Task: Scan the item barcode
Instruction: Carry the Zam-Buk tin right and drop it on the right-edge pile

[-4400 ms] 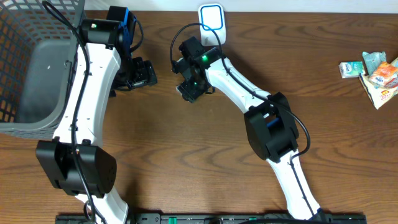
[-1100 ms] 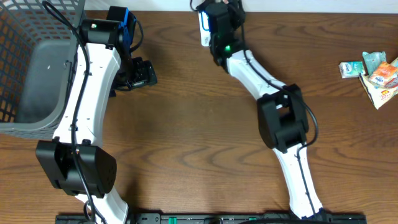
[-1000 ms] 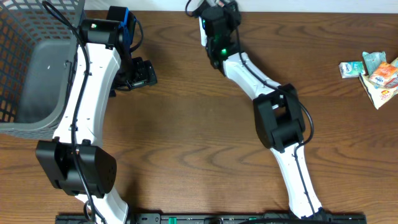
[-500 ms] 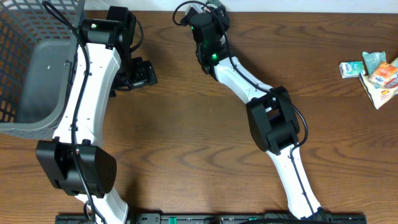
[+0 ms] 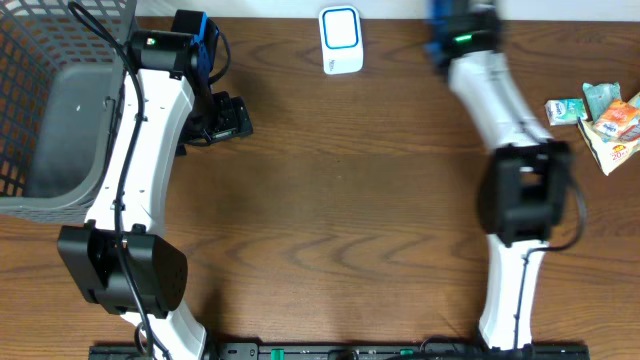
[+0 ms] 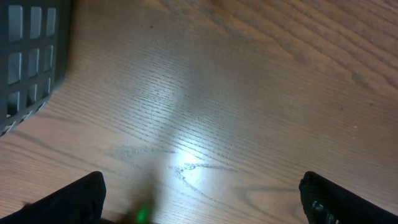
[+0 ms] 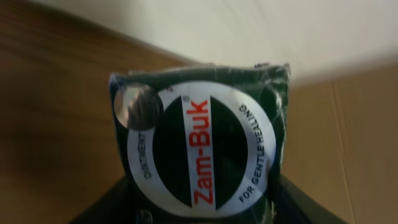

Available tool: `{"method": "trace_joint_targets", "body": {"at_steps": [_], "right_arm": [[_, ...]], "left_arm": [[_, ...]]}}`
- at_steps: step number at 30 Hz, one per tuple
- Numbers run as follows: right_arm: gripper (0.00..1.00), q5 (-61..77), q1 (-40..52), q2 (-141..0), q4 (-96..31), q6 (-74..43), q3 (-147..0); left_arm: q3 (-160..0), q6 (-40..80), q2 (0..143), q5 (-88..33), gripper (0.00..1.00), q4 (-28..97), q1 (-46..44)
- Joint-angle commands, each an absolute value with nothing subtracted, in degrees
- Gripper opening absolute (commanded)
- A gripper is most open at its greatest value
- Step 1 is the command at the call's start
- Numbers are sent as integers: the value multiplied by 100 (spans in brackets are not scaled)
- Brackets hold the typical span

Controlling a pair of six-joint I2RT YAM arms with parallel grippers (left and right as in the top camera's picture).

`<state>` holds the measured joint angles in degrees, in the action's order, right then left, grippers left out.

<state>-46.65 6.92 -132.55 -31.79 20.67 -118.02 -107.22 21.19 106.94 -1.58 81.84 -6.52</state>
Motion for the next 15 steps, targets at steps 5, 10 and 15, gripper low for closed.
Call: {"method": "trace_joint_targets", "body": {"at_steps": [5, 10, 15], "right_arm": [[47, -4342, -1009, -13045, -4641, 152, -11804], [76, -3236, -1699, -13045, -4995, 21, -11804], [98, -2801, -2005, -13045, -5122, -104, -11804]], "left_arm": [[-10709, 2154, 10597, -169, 98, 8197, -650], [-10709, 2154, 10597, -169, 98, 8200, -650], [-10709, 2154, 10597, -169, 97, 8200, -650]]}}
